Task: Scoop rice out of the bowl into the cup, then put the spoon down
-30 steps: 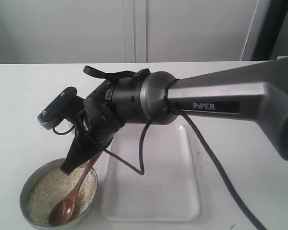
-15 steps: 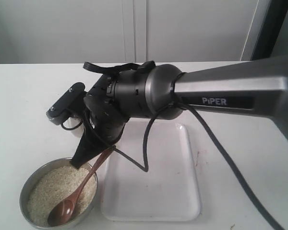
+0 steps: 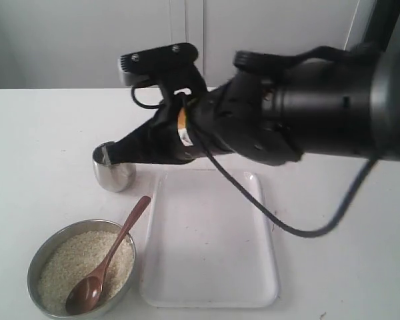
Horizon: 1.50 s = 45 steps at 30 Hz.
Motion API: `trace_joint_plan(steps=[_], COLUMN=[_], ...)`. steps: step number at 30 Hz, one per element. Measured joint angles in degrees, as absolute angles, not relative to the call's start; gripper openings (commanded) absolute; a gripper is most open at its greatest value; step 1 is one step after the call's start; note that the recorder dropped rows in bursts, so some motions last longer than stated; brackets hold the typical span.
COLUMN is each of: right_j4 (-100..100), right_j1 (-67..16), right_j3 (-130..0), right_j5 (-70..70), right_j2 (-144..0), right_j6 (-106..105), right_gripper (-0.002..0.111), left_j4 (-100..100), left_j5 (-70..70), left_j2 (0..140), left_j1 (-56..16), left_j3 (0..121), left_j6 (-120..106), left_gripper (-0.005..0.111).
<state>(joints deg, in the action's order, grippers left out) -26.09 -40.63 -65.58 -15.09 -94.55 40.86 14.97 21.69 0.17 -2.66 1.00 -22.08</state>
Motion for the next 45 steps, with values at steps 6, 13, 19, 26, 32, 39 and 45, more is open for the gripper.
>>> trace_joint_plan(steps=[6,13,19,26,32,39,45], right_j4=[-23.7,-19.7,-20.1,-22.0,-22.1,-22.3,-22.7], right_j1=[-35.4,-34.7,-34.7,-34.5,-34.5,-34.5,-34.5], right_j3=[-43.1,-36.1,-36.1,-36.1,-36.5,-39.4,-39.9], right_j5=[24.8,39.6,42.1,47.1,49.4,47.8,45.2], right_j2=[-91.0,-96.3,-100.0,-105.1,-106.9,-107.5,-107.5], right_j6=[61.4,67.0,76.0,79.4,80.6,80.9,80.9], right_gripper=[0.0,0.0,0.008,0.049,0.051,0.051,0.051], left_j4=[15.0,15.0,15.0,15.0,15.0,15.0,15.0], left_j5=[21.7,21.7,21.7,21.7,21.7,21.7,21.7], left_j2=[0.2,0.2,0.2,0.2,0.2,0.2,0.2], left_j1=[-2.7,-2.7,-2.7,-2.7,-2.7,-2.7,-2.7], left_j3=[1.0,1.0,1.0,1.0,1.0,1.0,1.0], left_j6=[-22.1,-22.1,-22.1,-22.1,-22.1,-22.1,-22.1], left_gripper=[0.014,0.014,0.014,0.014,0.014,0.014,0.014])
